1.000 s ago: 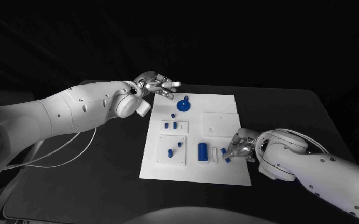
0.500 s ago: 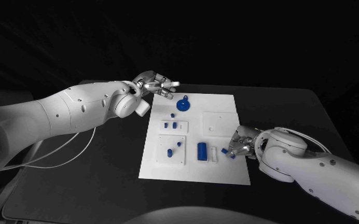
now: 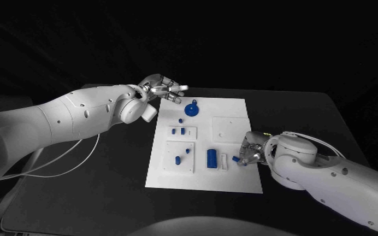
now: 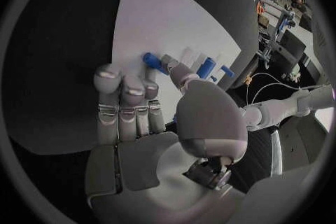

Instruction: Assemble the parts on the task board

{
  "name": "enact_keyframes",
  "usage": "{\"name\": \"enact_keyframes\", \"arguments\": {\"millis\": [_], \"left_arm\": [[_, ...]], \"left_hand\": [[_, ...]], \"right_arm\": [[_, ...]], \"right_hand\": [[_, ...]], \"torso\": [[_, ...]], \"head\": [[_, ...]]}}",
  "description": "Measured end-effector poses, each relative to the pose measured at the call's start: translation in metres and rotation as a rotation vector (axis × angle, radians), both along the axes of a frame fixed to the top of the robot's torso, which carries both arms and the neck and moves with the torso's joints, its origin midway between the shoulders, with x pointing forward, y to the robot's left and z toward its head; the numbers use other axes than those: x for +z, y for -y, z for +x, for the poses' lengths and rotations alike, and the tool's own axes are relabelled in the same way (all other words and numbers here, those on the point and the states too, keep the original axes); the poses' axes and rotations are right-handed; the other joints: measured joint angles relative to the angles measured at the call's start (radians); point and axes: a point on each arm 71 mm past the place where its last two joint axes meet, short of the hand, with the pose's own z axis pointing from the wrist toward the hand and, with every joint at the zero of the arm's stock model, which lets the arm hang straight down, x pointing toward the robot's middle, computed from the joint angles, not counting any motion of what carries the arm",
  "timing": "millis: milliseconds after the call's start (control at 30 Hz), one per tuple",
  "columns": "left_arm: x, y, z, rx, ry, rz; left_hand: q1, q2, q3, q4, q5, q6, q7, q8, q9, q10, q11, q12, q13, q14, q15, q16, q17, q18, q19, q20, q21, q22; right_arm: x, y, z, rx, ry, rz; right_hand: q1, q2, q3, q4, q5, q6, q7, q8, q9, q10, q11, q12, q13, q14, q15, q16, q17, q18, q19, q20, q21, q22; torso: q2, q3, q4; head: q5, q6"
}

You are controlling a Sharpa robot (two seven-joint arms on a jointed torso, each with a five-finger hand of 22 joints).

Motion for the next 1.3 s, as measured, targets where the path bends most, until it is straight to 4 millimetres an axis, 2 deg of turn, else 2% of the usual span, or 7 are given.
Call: {"name": "enact_keyframes", "arguments": {"millis": [133,167,667,933,1167,1200,1300], "left_arm": [[0.0,0.0,0.0,0.0,0.0,0.0],[0.0,0.0,0.0,0.0,-0.001,0.0],[0.0,0.002,0.0,-0.002,-0.002,0.001],[0.0,0.002,0.0,-0.003,-0.002,0.002],[0.0,0.002,0.0,-0.003,-0.002,0.003],[0.0,0.001,0.0,-0.003,-0.003,0.003],[0.0,0.001,0.0,-0.003,-0.003,0.003]], "left_hand": [[0.0,0.0,0.0,0.0,0.0,0.0,0.0,0.0,0.0,0.0,0.0,0.0,0.0,0.0,0.0,0.0,0.0,0.0,0.0,0.0,0.0,0.0],[0.0,0.0,0.0,0.0,0.0,0.0,0.0,0.0,0.0,0.0,0.0,0.0,0.0,0.0,0.0,0.0,0.0,0.0,0.0,0.0,0.0,0.0],[0.0,0.0,0.004,0.003,0.0,0.0,0.0,0.0,0.0,-0.004,-0.004,0.0,0.0,0.0,0.0,0.0,0.0,0.0,0.0,0.0,0.0,0.0],[0.0,0.0,0.004,0.003,0.0,0.0,0.0,0.0,0.0,-0.004,-0.004,0.0,0.0,0.0,0.0,0.0,0.0,0.0,0.0,0.0,0.0,0.0],[0.0,0.0,0.004,0.003,0.0,0.0,0.0,0.0,0.0,-0.004,-0.004,0.0,0.0,0.0,0.0,0.0,0.0,0.0,0.0,0.0,0.0,-0.001],[0.0,0.0,0.004,0.003,0.0,0.0,0.0,0.0,0.0,-0.004,-0.004,0.0,0.0,0.0,0.0,0.0,0.0,0.0,0.0,0.0,0.0,-0.001],[0.0,0.0,0.004,0.003,0.0,0.0,0.0,0.0,0.0,-0.004,-0.004,0.0,0.0,0.0,0.0,0.0,0.0,0.0,0.0,0.0,0.0,-0.001]], "right_arm": [[-0.002,-0.002,-0.001,0.03,0.027,-0.039],[-0.003,-0.002,-0.001,0.036,0.031,-0.051],[0.0,-0.011,0.0,0.097,0.067,-0.129],[-0.002,-0.019,-0.004,0.12,0.061,-0.125],[-0.004,-0.019,-0.004,0.113,0.034,-0.102],[-0.004,-0.018,-0.003,0.111,0.028,-0.098],[-0.005,-0.016,-0.002,0.099,0.01,-0.079]], "right_hand": [[-0.005,-0.005,-0.021,0.013,0.011,0.004,0.004,0.002,0.122,-0.001,-0.002,0.0,-0.002,0.0,0.0,0.0,0.0,0.0,0.0,0.0,0.0,0.0],[-0.012,-0.011,-0.03,0.017,0.023,0.005,0.006,-0.004,0.223,-0.001,-0.002,0.0,-0.002,0.0,0.0,0.0,0.0,0.0,0.0,0.0,0.0,0.0],[-0.02,-0.02,-0.07,0.045,0.092,0.019,0.014,-0.007,0.179,-0.005,-0.005,0.0,-0.006,0.0,0.0,0.0,-0.001,-0.001,0.0,0.0,-0.004,0.0],[-0.049,0.008,0.158,0.026,0.165,0.034,0.016,-0.007,0.172,-0.005,-0.005,0.004,0.001,0.0,0.0,0.0,-0.001,-0.009,0.0,0.0,0.008,0.0],[-0.095,0.055,0.233,-0.022,0.224,0.077,0.012,-0.013,0.253,-0.001,-0.006,0.005,0.004,-0.004,-0.003,0.007,0.002,-0.018,0.0,0.0,0.026,0.0],[-0.099,0.059,0.234,-0.023,0.232,0.082,0.012,-0.016,0.347,-0.002,-0.007,0.005,0.004,-0.004,-0.003,0.007,0.003,-0.018,0.0,0.0,0.03,0.0],[-0.111,0.07,0.244,-0.033,0.243,0.087,0.015,-0.012,0.354,-0.004,-0.009,0.009,0.004,-0.004,-0.003,0.012,0.004,-0.018,0.0,0.0,0.043,0.0]], "torso": [[0.0,0.0006,0.0],[0.0,0.001,0.0001],[0.001,0.0017,0.0001],[0.001,0.0018,0.0006],[0.001,0.0018,0.0006],[0.001,0.0018,0.0006],[0.001,0.0019,0.0006]], "head": [[0.0,-0.001],[0.001,-0.002],[0.0,-0.004],[0.002,-0.002],[0.005,-0.003],[0.006,-0.003],[0.007,-0.004]]}}
